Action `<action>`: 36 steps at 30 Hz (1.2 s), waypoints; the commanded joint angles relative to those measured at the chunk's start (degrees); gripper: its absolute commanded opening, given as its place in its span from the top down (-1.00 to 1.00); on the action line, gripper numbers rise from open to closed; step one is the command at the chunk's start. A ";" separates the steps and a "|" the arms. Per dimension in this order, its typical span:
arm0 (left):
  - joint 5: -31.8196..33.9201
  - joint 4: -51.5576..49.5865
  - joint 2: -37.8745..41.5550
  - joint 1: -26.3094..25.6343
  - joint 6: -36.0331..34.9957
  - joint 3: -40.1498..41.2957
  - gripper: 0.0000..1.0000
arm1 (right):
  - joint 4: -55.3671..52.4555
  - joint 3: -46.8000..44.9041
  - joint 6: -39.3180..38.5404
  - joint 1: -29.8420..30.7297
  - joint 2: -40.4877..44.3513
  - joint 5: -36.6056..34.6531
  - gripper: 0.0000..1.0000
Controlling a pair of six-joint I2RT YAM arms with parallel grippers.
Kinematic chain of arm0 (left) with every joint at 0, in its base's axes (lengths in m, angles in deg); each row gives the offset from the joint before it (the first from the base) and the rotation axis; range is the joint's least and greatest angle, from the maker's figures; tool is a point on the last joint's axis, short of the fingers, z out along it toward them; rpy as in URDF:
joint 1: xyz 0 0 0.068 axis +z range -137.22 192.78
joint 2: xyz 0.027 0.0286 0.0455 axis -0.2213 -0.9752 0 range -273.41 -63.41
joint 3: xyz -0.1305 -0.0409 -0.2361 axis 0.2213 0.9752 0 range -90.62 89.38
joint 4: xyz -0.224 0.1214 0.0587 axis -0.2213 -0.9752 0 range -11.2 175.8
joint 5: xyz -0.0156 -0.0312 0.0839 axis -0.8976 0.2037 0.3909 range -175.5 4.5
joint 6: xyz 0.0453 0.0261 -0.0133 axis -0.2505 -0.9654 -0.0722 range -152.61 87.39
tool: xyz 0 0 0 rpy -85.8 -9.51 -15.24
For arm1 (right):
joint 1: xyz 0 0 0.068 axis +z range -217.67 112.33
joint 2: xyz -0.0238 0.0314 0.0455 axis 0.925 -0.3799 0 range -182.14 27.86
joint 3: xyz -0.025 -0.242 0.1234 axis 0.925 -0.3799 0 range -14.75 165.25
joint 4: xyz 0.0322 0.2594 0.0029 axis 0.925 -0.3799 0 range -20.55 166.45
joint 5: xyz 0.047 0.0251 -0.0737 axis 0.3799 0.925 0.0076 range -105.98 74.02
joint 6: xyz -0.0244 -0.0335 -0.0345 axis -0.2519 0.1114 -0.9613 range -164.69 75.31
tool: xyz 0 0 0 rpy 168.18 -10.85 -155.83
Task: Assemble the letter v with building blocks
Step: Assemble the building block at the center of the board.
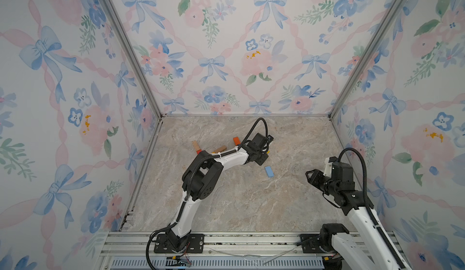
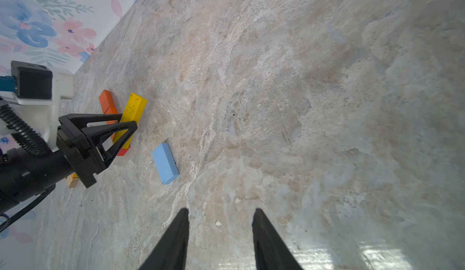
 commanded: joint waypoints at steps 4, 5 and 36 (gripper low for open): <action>-1.57 3.20 1.24 1.40 -0.47 2.32 1.00 | 1.37 -0.35 0.80 1.40 -1.06 -0.33 0.12; -1.77 3.56 1.28 1.56 -0.48 2.70 1.00 | 1.50 -0.43 0.85 1.47 -1.34 -0.48 0.12; -6.13 4.86 -0.21 4.53 -3.99 5.86 1.00 | 7.22 -0.15 2.38 7.76 -10.12 -3.36 0.10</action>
